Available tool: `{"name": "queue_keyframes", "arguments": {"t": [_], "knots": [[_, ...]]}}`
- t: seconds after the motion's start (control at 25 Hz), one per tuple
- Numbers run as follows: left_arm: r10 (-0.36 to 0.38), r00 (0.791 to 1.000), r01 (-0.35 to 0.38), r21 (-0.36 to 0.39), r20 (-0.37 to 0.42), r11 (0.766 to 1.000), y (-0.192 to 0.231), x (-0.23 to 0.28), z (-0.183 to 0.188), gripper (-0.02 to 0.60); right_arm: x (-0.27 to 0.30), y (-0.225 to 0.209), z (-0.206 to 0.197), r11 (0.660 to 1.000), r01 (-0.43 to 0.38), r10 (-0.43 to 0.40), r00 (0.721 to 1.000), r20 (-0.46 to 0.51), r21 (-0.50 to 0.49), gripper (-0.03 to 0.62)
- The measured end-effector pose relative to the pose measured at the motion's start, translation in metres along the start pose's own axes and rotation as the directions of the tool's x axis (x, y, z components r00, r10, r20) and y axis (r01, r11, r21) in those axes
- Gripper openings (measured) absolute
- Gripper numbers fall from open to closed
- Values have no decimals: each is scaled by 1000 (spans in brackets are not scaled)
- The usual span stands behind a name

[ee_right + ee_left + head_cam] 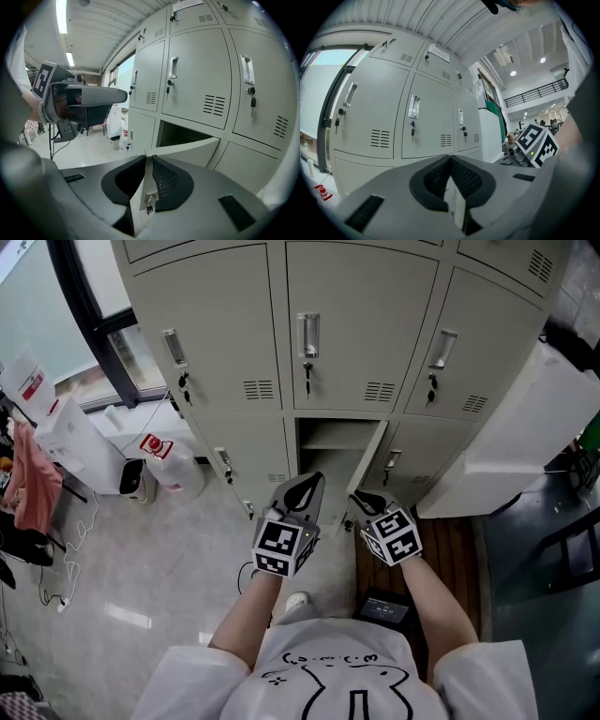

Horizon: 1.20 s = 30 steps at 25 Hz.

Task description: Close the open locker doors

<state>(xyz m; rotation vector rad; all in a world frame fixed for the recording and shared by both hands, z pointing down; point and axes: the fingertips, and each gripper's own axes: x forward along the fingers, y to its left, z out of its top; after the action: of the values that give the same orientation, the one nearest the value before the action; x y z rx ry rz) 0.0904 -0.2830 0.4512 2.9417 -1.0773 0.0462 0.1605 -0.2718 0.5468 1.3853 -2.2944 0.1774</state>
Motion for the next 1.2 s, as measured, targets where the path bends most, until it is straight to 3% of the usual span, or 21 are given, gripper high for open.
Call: {"name": "queue_keyframes", "arguments": {"t": [0.52,1.2], "knots": [[-15,999,14,-27,-31,1000,48,6,-9,20,52,12,28,1000,14,-14,1000,-5,9,58],[5,1000,-6,-40,-12,999,105,18,-14,20,114,3,56,999,42,-42,999,-5,-6,38]]}}
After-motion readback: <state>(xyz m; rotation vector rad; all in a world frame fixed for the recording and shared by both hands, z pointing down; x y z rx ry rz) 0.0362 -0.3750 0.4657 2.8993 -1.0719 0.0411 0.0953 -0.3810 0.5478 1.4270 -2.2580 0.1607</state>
